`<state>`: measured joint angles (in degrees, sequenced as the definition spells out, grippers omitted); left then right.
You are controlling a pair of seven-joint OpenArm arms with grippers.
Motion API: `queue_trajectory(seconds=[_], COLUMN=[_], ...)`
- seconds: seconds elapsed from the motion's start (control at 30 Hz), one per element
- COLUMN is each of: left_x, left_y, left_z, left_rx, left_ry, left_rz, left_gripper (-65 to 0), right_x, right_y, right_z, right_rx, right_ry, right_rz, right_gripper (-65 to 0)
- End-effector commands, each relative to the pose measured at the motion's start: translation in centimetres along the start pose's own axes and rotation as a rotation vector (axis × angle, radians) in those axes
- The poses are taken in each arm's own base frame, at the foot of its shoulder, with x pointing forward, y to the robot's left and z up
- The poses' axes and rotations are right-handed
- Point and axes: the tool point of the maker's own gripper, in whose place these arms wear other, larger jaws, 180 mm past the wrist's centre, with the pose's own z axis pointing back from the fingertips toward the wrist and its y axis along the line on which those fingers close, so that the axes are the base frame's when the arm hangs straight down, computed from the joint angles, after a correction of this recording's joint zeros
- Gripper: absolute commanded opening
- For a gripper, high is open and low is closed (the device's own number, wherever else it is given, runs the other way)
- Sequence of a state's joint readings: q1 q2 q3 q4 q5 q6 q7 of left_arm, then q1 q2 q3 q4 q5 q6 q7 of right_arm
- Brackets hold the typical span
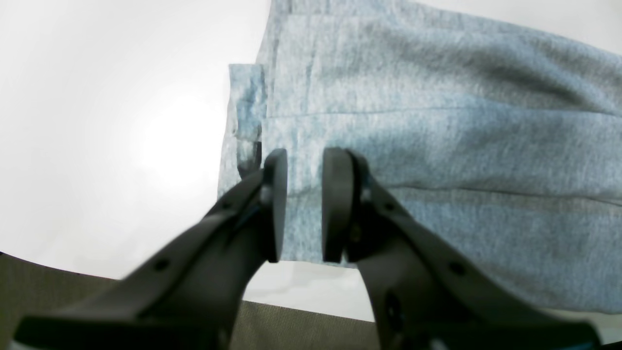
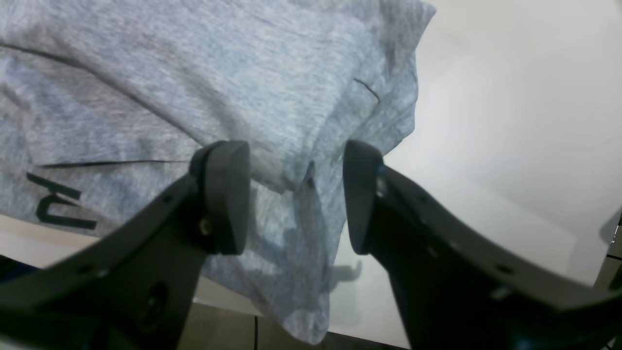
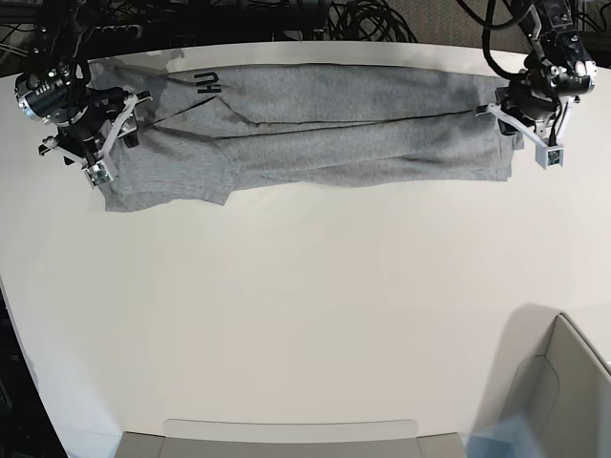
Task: Fold the T-shirt properly
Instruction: 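Lower the folded edges onto the shirt and open both grippers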
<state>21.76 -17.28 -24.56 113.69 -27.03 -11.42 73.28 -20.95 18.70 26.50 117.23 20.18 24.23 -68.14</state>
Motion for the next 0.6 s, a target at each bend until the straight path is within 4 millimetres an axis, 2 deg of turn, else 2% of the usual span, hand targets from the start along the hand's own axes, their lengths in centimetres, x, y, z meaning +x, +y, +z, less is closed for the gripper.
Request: queue_trajectory(seconds=[0.0, 0.3, 0.4, 0.57], left_x=[1.1, 1.2, 2.0, 2.2], left_y=[0.4, 0.4, 0.2, 0.1], left_z=[0.6, 0.6, 0.6, 0.6], left_rx=[0.011, 0.011, 0.007, 0.005], left_ry=[-0.04, -0.045, -0.065, -0.071], left_rz=[-0.008, -0.007, -0.005, -0.003], left_gripper=[-51.1, -51.1, -51.1, -51.1], right_x=[0.8, 0.9, 1.0, 1.3], right_y=[-0.4, -0.6, -0.6, -0.6], right_z=[0.4, 0.5, 0.5, 0.5], right_rx=[-0.012, -0.017, -0.017, -0.017], right_ry=[-0.029, -0.031, -0.039, -0.048], right_rz=[0.017, 0.014, 0.013, 0.011], right_gripper=[-34.2, -34.2, -34.2, -34.2])
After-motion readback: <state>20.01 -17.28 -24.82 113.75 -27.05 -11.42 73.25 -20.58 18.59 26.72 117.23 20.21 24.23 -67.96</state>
